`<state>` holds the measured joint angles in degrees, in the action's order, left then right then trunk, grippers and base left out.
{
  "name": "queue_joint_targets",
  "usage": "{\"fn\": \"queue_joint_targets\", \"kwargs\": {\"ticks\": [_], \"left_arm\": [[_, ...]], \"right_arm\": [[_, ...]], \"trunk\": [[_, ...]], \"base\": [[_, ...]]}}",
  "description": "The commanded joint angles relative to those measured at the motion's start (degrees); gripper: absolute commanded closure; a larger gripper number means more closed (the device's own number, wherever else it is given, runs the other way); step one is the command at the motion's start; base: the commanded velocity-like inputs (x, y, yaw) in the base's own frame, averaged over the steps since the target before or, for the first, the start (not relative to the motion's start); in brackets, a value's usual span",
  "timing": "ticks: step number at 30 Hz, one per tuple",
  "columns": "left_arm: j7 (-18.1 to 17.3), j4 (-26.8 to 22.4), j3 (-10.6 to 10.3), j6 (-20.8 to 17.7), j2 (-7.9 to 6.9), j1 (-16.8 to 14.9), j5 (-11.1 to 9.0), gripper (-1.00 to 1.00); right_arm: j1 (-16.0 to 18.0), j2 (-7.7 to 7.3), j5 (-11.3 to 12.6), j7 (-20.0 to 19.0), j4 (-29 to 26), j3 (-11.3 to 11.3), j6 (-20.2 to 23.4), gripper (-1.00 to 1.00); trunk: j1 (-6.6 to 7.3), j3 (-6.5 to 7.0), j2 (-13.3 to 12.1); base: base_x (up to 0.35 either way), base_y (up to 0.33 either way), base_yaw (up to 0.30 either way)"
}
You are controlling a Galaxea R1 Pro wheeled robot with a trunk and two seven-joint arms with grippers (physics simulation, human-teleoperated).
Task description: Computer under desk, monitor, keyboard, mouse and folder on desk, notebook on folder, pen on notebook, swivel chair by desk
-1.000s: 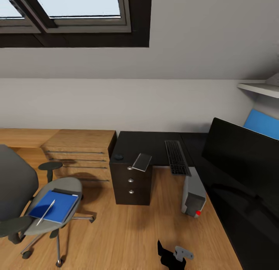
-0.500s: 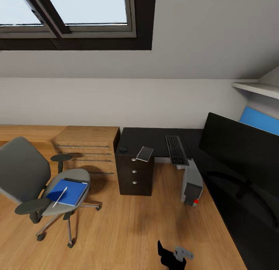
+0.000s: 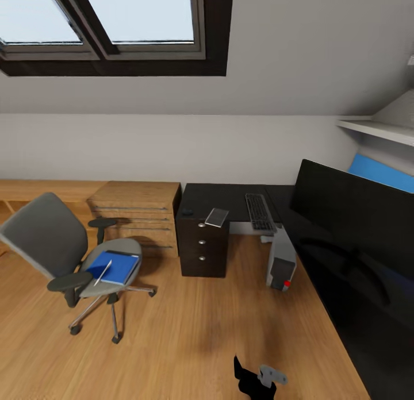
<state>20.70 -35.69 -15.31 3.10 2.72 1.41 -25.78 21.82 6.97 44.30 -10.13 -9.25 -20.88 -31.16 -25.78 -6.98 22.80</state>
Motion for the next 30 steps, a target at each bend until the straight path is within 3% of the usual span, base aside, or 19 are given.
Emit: {"fn": "queue_joint_targets", "kwargs": {"ticks": [1,30], "left_arm": [[0.4,-0.1,-0.3,0.4,-0.04,0.0,-0.6,-1.00],[0.4,-0.1,-0.5,1.6,0.01,0.0,-0.6,-1.00]], "right_arm": [[0.1,0.00,0.6,-0.4,0.1,-0.2,-0.2,-1.00],[0.1,-0.02,0.6,-0.4,0.1,-0.1,-0.2,-1.00]], "trunk": [[0.00,-0.11,0.1],[0.00,-0.11,0.1]], "base": [[-0.342,-0.009,0.000],[-0.342,-0.096,0.000]]}}
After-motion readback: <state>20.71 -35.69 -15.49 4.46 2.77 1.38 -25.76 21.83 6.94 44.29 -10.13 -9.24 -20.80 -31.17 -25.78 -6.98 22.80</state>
